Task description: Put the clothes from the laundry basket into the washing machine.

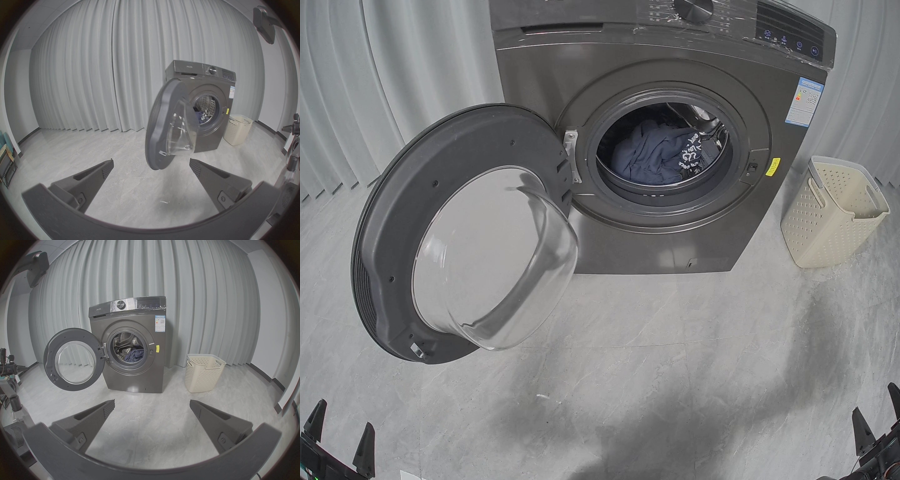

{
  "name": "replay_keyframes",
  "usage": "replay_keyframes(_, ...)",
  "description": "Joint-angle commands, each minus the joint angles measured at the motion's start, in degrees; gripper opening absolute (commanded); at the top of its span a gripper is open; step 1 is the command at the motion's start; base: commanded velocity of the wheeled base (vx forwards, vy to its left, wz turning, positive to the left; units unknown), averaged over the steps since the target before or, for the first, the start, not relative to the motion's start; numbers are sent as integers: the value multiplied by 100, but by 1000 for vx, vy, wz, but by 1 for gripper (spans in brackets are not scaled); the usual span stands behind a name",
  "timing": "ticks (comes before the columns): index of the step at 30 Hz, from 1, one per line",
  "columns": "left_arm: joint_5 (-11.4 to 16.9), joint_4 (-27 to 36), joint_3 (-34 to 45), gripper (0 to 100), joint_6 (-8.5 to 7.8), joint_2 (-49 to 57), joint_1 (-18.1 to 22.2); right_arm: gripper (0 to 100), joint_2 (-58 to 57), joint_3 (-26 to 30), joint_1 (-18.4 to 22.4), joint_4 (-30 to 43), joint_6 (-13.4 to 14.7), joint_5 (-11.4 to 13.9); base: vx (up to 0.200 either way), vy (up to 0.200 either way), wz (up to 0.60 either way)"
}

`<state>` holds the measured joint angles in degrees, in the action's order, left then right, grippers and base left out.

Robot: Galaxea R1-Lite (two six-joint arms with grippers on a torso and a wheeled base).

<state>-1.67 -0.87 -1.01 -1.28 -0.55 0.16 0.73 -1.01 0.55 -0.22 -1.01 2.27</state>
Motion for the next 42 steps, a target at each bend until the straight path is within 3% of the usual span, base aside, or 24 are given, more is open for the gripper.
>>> replay_keyframes(1,26,-388,-989,100,84,-385,107,100,32,101,-2,-4,5,2,0,0,0)
replay_keyframes(3,105,-458,-1665,100,304,-1061,98,100,32,101,-2,-4,-4,2,0,0,0)
replay_keyframes(4,114,-458,-1701,100,313,-1114,98,100,32,101,-2,-4,-4,2,0,0,0)
replay_keyframes(6,571,-564,-2114,100,488,-2257,-77,100,41,101,7,-4,-4,2,0,0,0)
replay_keyframes(8,826,-757,-2333,100,497,-2986,-174,100,41,101,7,-4,-4,2,0,0,0)
replay_keyframes(9,826,-757,-2333,100,497,-2986,-174,100,32,101,7,-4,-4,2,0,0,0)
replay_keyframes(10,958,-995,-2456,100,462,-3707,-174,100,32,101,7,-4,-4,2,0,0,0)
replay_keyframes(18,1617,-2445,-2659,100,427,-5649,37,100,32,101,7,4,22,-7,0,0,0)
replay_keyframes(20,1767,-2717,-2667,100,436,-5904,-25,100,32,101,7,4,31,-16,0,0,0)
replay_keyframes(24,2338,-2858,-2694,100,436,-6141,-121,100,32,101,7,4,57,-25,0,0,0)
replay_keyframes(27,2681,-2858,-2711,100,480,-6071,-499,100,32,101,7,4,57,-33,0,0,0)
replay_keyframes(30,2751,-2814,-2711,100,576,-5667,-1141,100,32,101,7,4,57,-33,0,0,0)
replay_keyframes(32,2698,-2700,-2720,100,963,-5131,-2064,100,32,101,7,4,57,-33,0,0,0)
replay_keyframes(34,2584,-2489,-2799,100,1174,-4770,-2714,100,32,101,7,4,40,-33,0,0,0)
replay_keyframes(35,2461,-2304,-2834,100,1165,-4674,-2864,100,32,101,7,-4,31,-33,0,0,0)
replay_keyframes(38,1969,-1996,-2861,100,1024,-4595,-2653,100,32,101,7,-4,13,-7,0,0,0)
replay_keyframes(42,1819,-2076,-2975,100,1042,-4533,-2380,100,32,101,7,-4,5,2,0,0,0)
